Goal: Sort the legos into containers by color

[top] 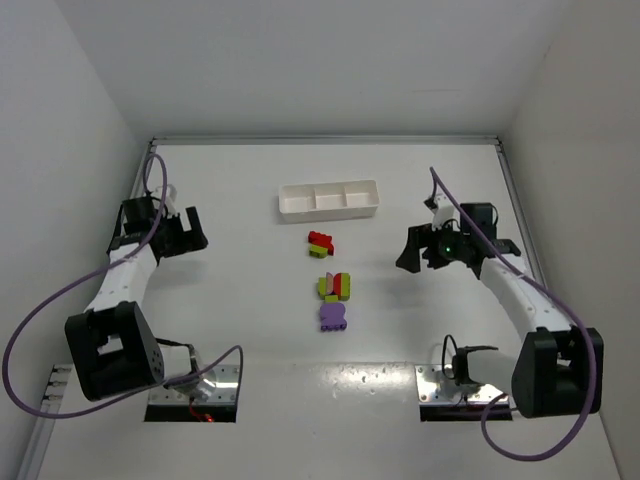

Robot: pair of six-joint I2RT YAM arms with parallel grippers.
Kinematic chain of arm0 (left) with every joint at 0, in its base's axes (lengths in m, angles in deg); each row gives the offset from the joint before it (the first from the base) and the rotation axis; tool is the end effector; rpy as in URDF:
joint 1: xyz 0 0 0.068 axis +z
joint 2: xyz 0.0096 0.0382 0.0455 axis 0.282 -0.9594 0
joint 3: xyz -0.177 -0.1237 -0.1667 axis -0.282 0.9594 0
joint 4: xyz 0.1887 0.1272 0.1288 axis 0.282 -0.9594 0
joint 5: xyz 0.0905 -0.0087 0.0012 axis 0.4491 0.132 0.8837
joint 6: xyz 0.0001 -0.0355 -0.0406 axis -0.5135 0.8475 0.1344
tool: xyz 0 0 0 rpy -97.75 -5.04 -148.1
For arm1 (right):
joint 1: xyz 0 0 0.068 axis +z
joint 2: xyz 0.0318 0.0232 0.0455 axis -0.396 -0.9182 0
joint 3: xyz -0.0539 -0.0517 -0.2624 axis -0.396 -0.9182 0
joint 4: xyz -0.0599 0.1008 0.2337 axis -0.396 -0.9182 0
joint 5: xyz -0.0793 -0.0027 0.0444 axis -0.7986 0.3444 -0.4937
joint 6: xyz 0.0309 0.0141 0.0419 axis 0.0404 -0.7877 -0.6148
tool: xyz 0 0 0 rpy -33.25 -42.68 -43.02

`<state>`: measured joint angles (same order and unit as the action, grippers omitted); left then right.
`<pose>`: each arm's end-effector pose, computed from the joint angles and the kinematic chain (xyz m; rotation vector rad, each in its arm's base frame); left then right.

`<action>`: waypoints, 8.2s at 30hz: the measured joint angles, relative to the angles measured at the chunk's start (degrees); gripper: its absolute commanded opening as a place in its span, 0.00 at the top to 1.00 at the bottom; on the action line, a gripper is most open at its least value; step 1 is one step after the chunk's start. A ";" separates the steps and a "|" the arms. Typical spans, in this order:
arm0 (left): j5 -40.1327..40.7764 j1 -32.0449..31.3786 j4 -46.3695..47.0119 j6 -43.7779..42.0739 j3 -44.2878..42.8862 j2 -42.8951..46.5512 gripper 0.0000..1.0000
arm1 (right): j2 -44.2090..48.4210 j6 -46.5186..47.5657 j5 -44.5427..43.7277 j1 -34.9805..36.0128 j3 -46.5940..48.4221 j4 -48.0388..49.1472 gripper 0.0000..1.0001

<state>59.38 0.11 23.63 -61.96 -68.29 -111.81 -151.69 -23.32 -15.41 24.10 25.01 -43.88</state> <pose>0.2519 0.0658 0.2291 -0.3586 2.3559 -0.2077 0.2311 0.0207 0.2132 -0.1820 2.4044 0.6606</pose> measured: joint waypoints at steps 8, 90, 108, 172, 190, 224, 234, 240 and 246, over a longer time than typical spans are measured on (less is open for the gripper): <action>3.82 0.00 0.15 0.04 1.05 2.78 0.00 | -2.80 -3.32 0.37 11.85 0.42 1.27 0.12; -44.26 -23.26 -15.91 -14.05 -24.76 -11.80 0.05 | 2.25 35.85 -34.03 53.90 -1.20 19.26 1.00; -47.63 -28.15 -16.02 -13.66 -34.88 -25.35 0.13 | -19.37 37.07 -29.86 46.23 16.44 23.65 1.00; -12.96 -31.89 -11.47 -3.23 -63.82 -55.54 0.30 | -18.51 27.39 -24.33 29.00 18.23 16.52 1.00; -35.74 -32.52 -8.66 -2.60 -57.77 -47.93 0.29 | -21.55 27.39 -19.61 27.06 20.65 17.33 1.00; -53.16 -35.91 -5.09 3.96 -55.47 -47.84 0.82 | -23.30 26.53 -18.08 30.10 23.52 20.41 1.00; -51.39 -34.71 -2.23 5.42 -55.36 -47.84 0.79 | -21.62 26.51 -17.81 27.78 20.83 21.75 1.00; -47.25 -30.05 -0.70 5.60 -59.60 -49.27 0.79 | -21.29 26.47 -19.43 23.89 19.02 17.86 1.00; -42.42 -30.77 1.60 6.36 -61.88 -50.42 0.65 | -21.31 25.46 -19.89 23.32 18.99 17.46 1.00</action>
<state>16.96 -30.66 25.23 -55.60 -130.17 -162.23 -173.00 2.14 -35.30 47.43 44.01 -26.42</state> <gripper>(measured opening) 0.420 0.635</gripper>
